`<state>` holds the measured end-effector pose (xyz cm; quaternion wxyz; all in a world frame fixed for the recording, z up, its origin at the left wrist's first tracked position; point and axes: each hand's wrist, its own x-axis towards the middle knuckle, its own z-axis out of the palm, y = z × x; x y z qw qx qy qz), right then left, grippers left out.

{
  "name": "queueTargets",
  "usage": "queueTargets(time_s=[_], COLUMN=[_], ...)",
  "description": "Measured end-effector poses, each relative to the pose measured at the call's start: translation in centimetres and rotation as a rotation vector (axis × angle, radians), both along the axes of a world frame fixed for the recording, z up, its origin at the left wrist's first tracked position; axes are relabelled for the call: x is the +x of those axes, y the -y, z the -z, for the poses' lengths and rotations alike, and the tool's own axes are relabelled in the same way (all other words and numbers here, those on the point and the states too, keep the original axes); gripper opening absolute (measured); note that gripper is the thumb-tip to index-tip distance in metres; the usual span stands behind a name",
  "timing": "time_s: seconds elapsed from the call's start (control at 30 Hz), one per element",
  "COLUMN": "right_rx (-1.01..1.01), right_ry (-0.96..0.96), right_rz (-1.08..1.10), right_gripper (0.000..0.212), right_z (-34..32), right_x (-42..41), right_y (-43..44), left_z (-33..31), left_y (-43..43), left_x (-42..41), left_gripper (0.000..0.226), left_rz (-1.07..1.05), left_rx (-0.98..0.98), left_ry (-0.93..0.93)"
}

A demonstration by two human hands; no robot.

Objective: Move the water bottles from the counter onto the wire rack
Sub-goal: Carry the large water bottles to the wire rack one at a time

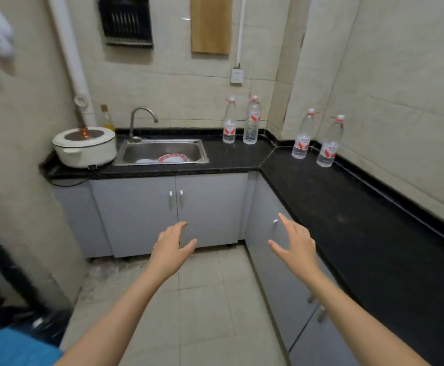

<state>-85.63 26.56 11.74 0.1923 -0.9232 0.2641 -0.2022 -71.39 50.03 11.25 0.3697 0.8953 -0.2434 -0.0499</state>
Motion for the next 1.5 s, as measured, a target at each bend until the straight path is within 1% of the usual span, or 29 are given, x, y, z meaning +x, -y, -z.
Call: queueTargets(time_s=[0.17,0.3,0.47,0.73,0.9,1.03,1.1,1.2,1.33,1.5], right_rx=[0.042,0.072,0.128,0.136,0.124,0.136,0.138,0.16,0.235,0.324], right_ry=[0.108,0.157,0.098,0.047,0.045,-0.003,-0.013,-0.01,-0.039,-0.046], right_rz=[-0.126,-0.193,-0.246,-0.287,-0.268,-0.235,-0.21,-0.182,-0.158,-0.169], right_gripper=[0.072,0.073,0.073,0.072,0.075,0.075,0.076,0.076,0.075,0.074], right_z=[-2.0,-3.4,-2.4,-1.2,-1.8,-2.3,-2.5,-1.9,0.0,1.5], right_x=[6.7,11.3,16.3,25.2,33.2,38.9,41.5,44.6,47.5,52.5], right_y=[4.6,8.2,11.7,17.1,21.6,25.1,26.8,28.8,30.6,32.5], left_z=[-2.1,-3.4,-2.4,-0.4,0.5,0.8,0.9,1.5,2.8,4.0], left_y=[3.8,7.1,9.9,14.1,18.7,23.1,25.3,27.8,29.1,29.6], left_x=[5.6,8.8,12.8,21.8,30.3,37.1,40.1,43.7,46.4,50.2], left_gripper=[0.055,0.052,0.051,0.052,0.048,0.052,0.05,0.046,0.046,0.043], left_rz=[0.003,-0.048,-0.104,-0.151,-0.17,-0.133,-0.103,-0.089,-0.087,-0.14], left_rx=[0.001,-0.092,-0.1,-0.123,-0.232,-0.302,-0.324,-0.325,-0.304,-0.297], left_ry=[0.016,0.037,0.003,-0.041,-0.069,-0.109,-0.117,-0.128,-0.175,-0.212])
